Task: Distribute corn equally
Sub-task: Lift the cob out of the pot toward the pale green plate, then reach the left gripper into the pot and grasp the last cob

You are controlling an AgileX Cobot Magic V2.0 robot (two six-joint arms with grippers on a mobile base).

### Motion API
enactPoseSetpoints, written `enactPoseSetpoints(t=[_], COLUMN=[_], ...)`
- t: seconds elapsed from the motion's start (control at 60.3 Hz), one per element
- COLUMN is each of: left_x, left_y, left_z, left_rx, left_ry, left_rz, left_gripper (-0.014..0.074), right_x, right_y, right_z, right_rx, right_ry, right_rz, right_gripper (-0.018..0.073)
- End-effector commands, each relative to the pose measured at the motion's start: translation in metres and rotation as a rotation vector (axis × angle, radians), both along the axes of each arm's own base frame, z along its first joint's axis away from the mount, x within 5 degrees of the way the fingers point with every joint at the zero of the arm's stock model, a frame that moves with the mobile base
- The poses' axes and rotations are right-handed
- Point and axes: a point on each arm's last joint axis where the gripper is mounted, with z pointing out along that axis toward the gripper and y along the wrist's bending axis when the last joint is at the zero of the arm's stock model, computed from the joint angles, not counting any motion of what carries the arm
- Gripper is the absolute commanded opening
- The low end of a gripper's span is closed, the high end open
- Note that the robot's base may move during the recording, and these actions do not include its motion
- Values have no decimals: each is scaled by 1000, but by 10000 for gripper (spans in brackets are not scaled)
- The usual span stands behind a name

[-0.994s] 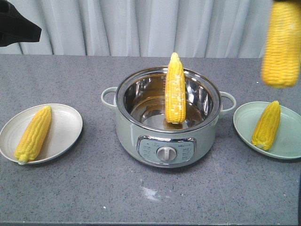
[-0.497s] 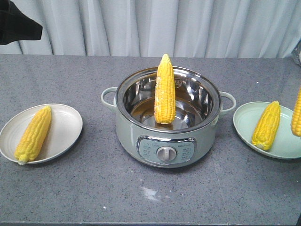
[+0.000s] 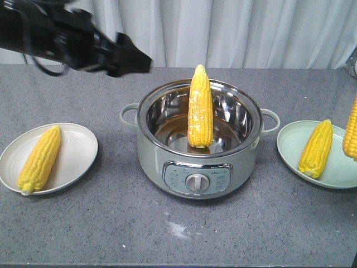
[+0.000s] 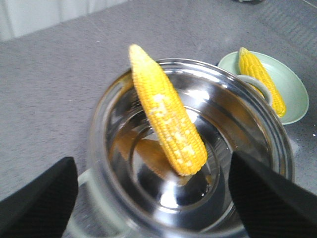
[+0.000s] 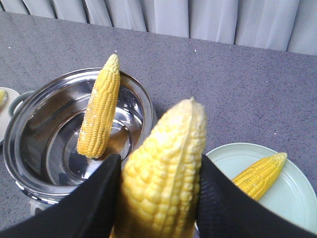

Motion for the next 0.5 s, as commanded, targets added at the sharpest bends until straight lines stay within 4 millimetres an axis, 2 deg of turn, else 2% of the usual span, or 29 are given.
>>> enactPoseSetpoints(t=[0.0, 0.249, 0.481], left_x=[4, 19, 30], left_y=[-21, -63, -88], left_z=[9, -26, -34], left_rx=[-95, -120, -120], left_ry=[-62, -14, 10], left_rz=[0, -27, -77], left_gripper=[587, 587, 587], right_x=[-5, -5, -5], right_y=[2, 2, 2], right_z=[15, 15, 14], right_rx=[21, 22, 25], right_ry=[-90, -87, -84], right_rz=[-18, -16, -14], right_gripper=[123, 123, 123])
